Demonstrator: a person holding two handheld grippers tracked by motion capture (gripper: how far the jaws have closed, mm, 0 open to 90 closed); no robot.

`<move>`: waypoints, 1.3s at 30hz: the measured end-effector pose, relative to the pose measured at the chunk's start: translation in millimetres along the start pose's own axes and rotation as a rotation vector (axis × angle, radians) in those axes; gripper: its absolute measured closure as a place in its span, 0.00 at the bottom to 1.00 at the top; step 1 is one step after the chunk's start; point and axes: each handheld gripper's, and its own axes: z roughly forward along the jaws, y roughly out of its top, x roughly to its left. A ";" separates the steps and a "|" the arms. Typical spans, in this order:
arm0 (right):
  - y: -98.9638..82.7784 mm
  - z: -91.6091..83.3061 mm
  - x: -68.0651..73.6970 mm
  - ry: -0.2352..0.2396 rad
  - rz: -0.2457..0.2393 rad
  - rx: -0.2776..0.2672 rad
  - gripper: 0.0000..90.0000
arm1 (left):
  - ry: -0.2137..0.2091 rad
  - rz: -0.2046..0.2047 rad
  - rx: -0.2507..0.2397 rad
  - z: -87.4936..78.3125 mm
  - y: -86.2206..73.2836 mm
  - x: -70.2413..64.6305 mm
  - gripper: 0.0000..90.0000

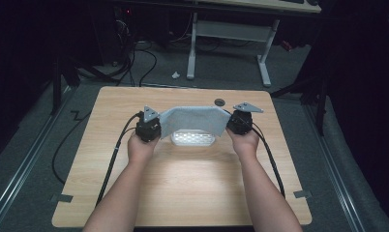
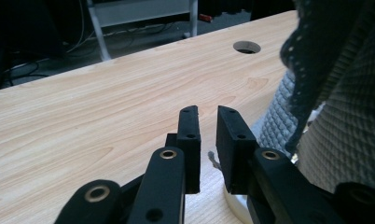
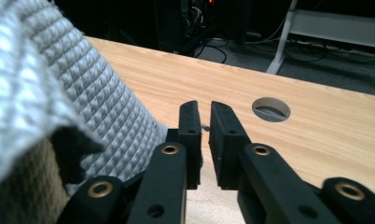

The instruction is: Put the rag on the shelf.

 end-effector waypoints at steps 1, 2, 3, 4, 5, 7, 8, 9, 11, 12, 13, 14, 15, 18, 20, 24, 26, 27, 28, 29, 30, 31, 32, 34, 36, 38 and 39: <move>0.0 0.0 0.0 0.000 0.000 0.000 0.91 | 0.000 0.000 0.000 0.0 0.0 0.0 0.85; 1.3 -1.6 -0.7 -0.002 -0.003 -0.007 0.89 | 0.008 -0.004 -0.004 -1.1 0.9 1.2 0.84; 1.9 -2.5 -1.5 -0.005 0.000 -0.011 0.89 | 0.013 -0.005 -0.006 -1.6 1.3 1.7 0.83; 2.5 -3.1 -2.9 -0.008 0.001 -0.016 0.89 | 0.021 -0.003 -0.008 -2.1 1.6 1.9 0.81; 2.5 -3.1 -2.9 -0.008 0.001 -0.016 0.89 | 0.021 -0.003 -0.008 -2.1 1.6 1.9 0.80; 3.6 -5.1 -5.4 -0.012 0.011 -0.017 0.89 | 0.034 0.003 -0.012 -3.4 2.4 2.1 0.78; 4.6 -6.8 -7.4 -0.017 0.017 -0.021 0.87 | 0.044 0.003 -0.016 -4.8 3.3 2.9 0.77; 5.0 -7.6 -8.5 -0.020 0.010 -0.024 0.86 | 0.047 0.000 -0.017 -5.5 3.7 3.6 0.75; 5.5 -9.1 -9.3 -0.030 0.005 -0.020 0.82 | 0.063 -0.006 -0.019 -7.2 4.7 4.9 0.72; 5.8 -9.8 -9.9 -0.035 -0.001 -0.019 0.81 | 0.071 -0.010 -0.025 -8.7 5.3 5.8 0.71; 5.8 -9.8 -9.9 -0.035 -0.001 -0.019 0.81 | 0.071 -0.010 -0.025 -8.7 5.3 5.8 0.70; 6.5 -12.2 -10.9 -0.044 -0.002 -0.017 0.79 | 0.075 -0.015 -0.032 -10.2 6.1 7.2 0.69; 6.5 -12.2 -10.9 -0.044 -0.002 -0.017 0.79 | 0.077 -0.019 -0.035 -11.9 7.0 8.6 0.69; 8.0 -16.5 -14.8 -0.055 0.000 -0.023 0.75 | 0.097 -0.018 -0.032 -16.4 8.5 12.1 0.66; 8.2 -17.5 -15.4 -0.057 0.006 -0.024 0.74 | 0.103 -0.014 -0.028 -17.2 8.6 12.7 0.65; 9.0 -19.9 -16.2 -0.062 0.000 -0.026 0.72 | 0.103 -0.021 -0.020 -19.7 7.6 15.2 0.64; 9.4 -21.9 -15.1 -0.064 -0.004 -0.030 0.70 | 0.104 -0.017 -0.008 -22.4 5.6 16.1 0.63; 9.5 -23.3 -14.7 -0.067 -0.006 -0.030 0.69 | 0.107 -0.014 -0.004 -24.1 4.6 16.7 0.62; 9.5 -25.0 -14.5 -0.070 -0.008 -0.033 0.68 | 0.108 -0.017 -0.002 -26.2 3.4 17.7 0.62; 9.5 -25.0 -14.5 -0.070 -0.008 -0.033 0.68 | 0.108 -0.017 -0.002 -26.2 3.4 17.7 0.62; 9.2 -27.4 -14.4 -0.069 -0.006 -0.035 0.67 | 0.108 -0.021 -0.001 -29.1 2.2 18.8 0.62; 8.3 -30.2 -14.3 -0.068 -0.006 -0.039 0.67 | 0.110 -0.029 -0.010 -31.9 0.4 19.7 0.62; 5.0 -36.5 -14.4 -0.069 -0.001 -0.064 0.66 | 0.113 -0.041 -0.013 -38.1 -3.0 21.8 0.62; 3.9 -39.0 -14.5 -0.070 -0.001 -0.056 0.66 | 0.114 -0.046 -0.012 -41.0 -4.8 22.5 0.62; 0.3 -46.8 -13.9 -0.070 -0.013 -0.049 0.64 | 0.117 -0.050 -0.013 -47.2 -8.5 23.7 0.61; -2.6 -53.3 -13.3 -0.079 -0.017 -0.058 0.63 | 0.102 -0.064 -0.021 -53.6 -13.3 25.0 0.61; -3.4 -55.7 -13.3 -0.080 -0.017 -0.050 0.62 | 0.101 -0.064 -0.018 -56.7 -15.6 25.5 0.61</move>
